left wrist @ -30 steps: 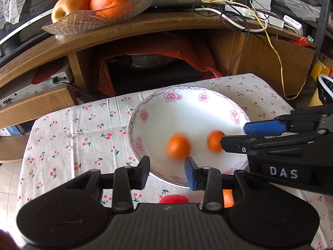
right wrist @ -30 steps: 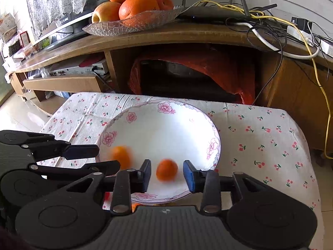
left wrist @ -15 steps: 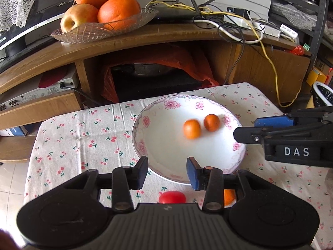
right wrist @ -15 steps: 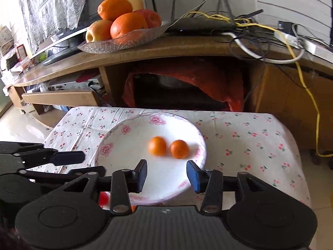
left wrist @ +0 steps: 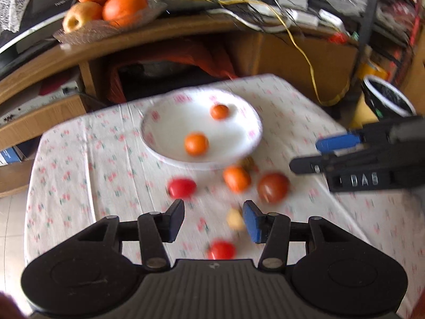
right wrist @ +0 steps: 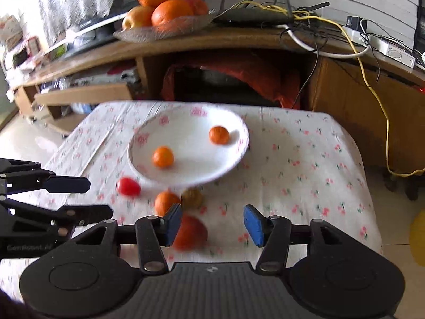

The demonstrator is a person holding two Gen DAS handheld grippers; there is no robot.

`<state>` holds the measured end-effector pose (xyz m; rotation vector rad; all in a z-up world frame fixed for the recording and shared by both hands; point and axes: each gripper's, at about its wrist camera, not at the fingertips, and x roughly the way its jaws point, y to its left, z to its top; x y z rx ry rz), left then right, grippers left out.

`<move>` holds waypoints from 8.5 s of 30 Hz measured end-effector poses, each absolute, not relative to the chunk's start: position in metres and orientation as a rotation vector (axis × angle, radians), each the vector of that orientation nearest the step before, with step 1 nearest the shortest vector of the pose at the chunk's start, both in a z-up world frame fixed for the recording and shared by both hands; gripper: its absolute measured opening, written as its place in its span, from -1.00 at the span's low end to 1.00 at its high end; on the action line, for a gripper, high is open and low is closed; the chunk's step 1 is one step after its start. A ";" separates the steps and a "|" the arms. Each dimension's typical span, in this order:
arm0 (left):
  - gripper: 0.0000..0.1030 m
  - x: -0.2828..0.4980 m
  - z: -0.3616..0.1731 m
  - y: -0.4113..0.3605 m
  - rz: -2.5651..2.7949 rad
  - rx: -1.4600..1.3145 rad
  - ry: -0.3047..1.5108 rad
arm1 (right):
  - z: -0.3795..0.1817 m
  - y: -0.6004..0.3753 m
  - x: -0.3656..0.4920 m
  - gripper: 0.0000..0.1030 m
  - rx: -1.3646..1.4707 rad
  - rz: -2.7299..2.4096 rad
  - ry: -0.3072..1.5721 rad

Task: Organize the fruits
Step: 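Grasp a red cherry tomato with the left tool while the right tool grasps the dark red tomato, then carry both tomatoes over the white bowl and open both tools to drop them, then grasp a small brown potato with the left tool while the right tool grasps the orange, then carry the potato and orange over the bowl and open both tools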

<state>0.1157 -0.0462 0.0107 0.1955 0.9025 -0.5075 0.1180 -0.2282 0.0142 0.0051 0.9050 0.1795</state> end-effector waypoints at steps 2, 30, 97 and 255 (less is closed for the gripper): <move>0.16 0.104 0.006 -0.046 -0.518 0.210 0.926 | 0.014 -0.227 0.110 -0.03 -0.017 0.191 0.929; -0.24 0.101 -0.032 -0.056 -0.526 0.308 0.938 | -0.014 -0.215 0.126 0.07 -0.086 0.294 0.959; -0.25 0.184 0.001 -0.063 -0.448 0.196 0.810 | 0.001 -0.204 0.168 -0.35 -0.073 0.256 0.898; -0.29 0.173 0.003 -0.090 -0.483 0.274 0.812 | 0.013 -0.216 0.147 -0.55 -0.057 0.187 0.894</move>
